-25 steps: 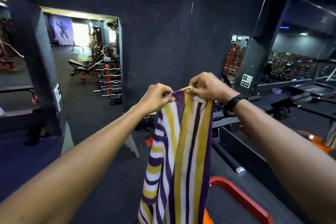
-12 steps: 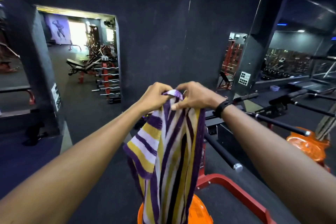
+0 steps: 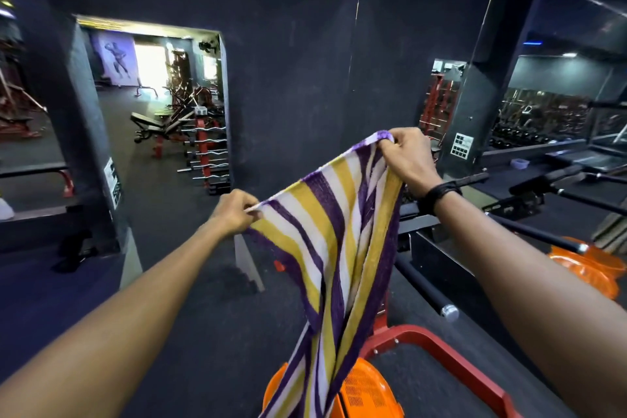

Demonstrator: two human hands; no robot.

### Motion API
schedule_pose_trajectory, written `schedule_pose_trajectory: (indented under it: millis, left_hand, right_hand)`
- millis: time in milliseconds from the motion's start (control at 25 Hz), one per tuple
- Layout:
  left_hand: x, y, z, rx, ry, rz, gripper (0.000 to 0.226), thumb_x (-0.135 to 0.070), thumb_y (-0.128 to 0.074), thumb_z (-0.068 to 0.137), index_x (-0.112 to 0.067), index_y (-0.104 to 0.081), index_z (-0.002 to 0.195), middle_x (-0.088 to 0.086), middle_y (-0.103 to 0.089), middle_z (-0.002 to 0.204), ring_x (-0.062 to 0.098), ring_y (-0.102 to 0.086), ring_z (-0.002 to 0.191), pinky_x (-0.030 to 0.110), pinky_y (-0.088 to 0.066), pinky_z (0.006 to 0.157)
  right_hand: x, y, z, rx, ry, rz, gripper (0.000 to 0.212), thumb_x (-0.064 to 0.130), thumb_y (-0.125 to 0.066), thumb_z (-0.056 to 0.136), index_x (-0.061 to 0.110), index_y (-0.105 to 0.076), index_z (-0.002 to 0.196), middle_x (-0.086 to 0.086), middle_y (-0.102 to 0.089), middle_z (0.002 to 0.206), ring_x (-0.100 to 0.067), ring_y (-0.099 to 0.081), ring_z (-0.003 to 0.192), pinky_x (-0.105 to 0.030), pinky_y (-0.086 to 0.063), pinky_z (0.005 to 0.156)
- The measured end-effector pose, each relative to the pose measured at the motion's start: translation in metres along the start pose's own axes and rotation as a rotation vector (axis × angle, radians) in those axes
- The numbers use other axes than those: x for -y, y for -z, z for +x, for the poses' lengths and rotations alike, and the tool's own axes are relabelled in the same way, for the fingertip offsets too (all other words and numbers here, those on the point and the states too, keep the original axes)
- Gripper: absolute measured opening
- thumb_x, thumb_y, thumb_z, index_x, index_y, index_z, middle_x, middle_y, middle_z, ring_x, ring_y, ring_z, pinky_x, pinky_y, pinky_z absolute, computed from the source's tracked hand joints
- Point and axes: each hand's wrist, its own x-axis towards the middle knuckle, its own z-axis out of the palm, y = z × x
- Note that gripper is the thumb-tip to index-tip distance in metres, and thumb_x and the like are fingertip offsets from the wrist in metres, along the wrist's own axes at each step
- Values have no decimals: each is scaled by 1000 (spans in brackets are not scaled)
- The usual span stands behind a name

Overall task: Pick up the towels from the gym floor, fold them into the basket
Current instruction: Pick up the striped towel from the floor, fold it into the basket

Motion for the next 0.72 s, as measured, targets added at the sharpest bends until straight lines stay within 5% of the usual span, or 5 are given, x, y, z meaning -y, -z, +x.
schedule_pose_trajectory:
  millis: [120, 240, 360, 520, 720]
  left_hand:
    - [5, 2, -3, 25, 113, -495, 14, -15, -67, 88, -2, -67, 84, 7, -54, 67, 14, -47, 61, 12, -39, 45]
    - [-26, 6, -10, 235, 125, -915, 18, -19, -65, 90, -5, -67, 100, 2, -65, 80, 8, -61, 72, 19, -56, 64]
    - [-66, 1, -18, 328, 111, -1053, 16, -20, -58, 94, -7, -67, 90, -1, -69, 72, 7, -64, 68, 22, -56, 67]
    - [-89, -12, -17, 208, 267, -1168, 11, -16, -64, 90, -7, -64, 84, 6, -66, 73, 8, -64, 55, 23, -56, 51]
    - [-97, -19, -23, 183, 172, -1190, 8, 0, -68, 83, -5, -67, 89, 2, -70, 68, 7, -66, 58, 20, -57, 59]
  right_hand:
    - [-13, -3, 6, 17, -147, 20, 31, 17, -53, 83, 10, -43, 54, -4, -35, 57, -16, -33, 57, -32, -26, 50]
    - [-14, -18, 0, 244, -294, 73, 33, 22, -61, 69, 18, -36, 48, -2, -33, 52, -17, -29, 52, -30, -23, 49]
    - [-8, -33, -13, 440, -357, 235, 37, 13, -71, 79, 18, -44, 54, -5, -39, 56, -15, -35, 48, -26, -28, 48]
    - [12, -30, -28, 714, -463, 499, 22, 8, -64, 90, 7, -58, 68, -14, -59, 71, -11, -50, 43, -19, -44, 40]
    - [18, -21, -29, 796, -563, 662, 6, -6, -60, 88, -4, -65, 84, -10, -70, 71, -17, -69, 61, -23, -58, 59]
